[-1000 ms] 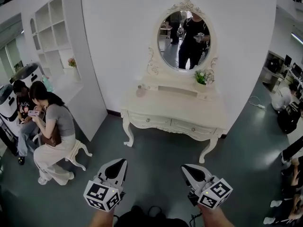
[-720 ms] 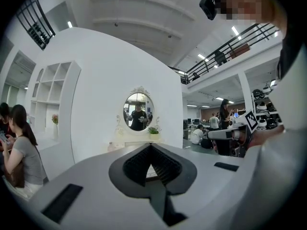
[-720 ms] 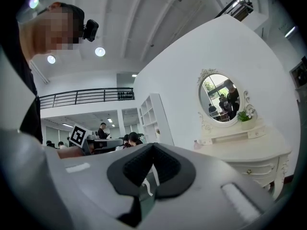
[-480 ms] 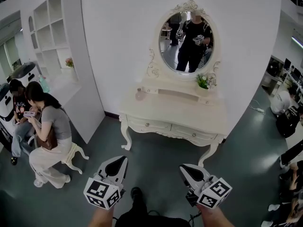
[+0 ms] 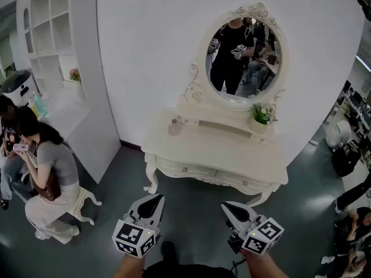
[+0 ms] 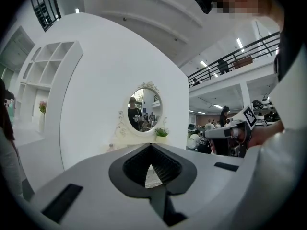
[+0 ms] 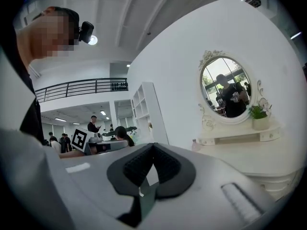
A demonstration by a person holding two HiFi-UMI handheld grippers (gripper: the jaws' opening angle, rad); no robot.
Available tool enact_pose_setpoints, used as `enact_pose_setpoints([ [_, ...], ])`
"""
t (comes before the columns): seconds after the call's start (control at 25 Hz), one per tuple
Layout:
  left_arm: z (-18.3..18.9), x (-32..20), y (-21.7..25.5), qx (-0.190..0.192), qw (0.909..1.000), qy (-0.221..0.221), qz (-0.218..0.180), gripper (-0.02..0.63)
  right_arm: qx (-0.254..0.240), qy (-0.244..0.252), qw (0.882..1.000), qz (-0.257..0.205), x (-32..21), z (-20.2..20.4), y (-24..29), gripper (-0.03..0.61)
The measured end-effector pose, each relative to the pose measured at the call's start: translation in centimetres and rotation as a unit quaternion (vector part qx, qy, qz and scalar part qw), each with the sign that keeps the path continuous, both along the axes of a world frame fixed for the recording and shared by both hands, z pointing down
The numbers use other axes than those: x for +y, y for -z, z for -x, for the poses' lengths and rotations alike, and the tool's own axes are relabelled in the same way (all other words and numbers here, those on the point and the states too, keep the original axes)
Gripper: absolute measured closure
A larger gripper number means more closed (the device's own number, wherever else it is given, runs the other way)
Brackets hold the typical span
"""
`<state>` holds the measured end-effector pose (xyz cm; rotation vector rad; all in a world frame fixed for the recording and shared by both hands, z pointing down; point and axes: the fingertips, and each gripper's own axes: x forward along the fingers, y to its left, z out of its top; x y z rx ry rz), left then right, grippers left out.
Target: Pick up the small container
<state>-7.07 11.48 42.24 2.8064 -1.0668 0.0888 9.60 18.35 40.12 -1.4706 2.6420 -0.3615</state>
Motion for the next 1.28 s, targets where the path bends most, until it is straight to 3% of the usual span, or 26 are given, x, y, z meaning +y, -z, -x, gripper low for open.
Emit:
enact_pose_setpoints([
  [0.44,4.6,-11.4,1.5,-0.003,1.0,-0.001,-0.009,0.615,-0.02,0.027,0.999,-0.013,-10.8,5.8,2.4,0.566],
  [0.88,3.8,-18.3,-0.6,-0.017,0.9997,-0.005,0.014,0.615,-0.024,0.043,0.999,0.0,-18.7,5.7,0.5,0.541],
  [1.28,1.0,-28.0,-2.5,-0.032,0.9987,0.012,0.037,0.615,-0.018,0.063,0.998,0.019,-30.0,2.6,-2.2,0.497],
])
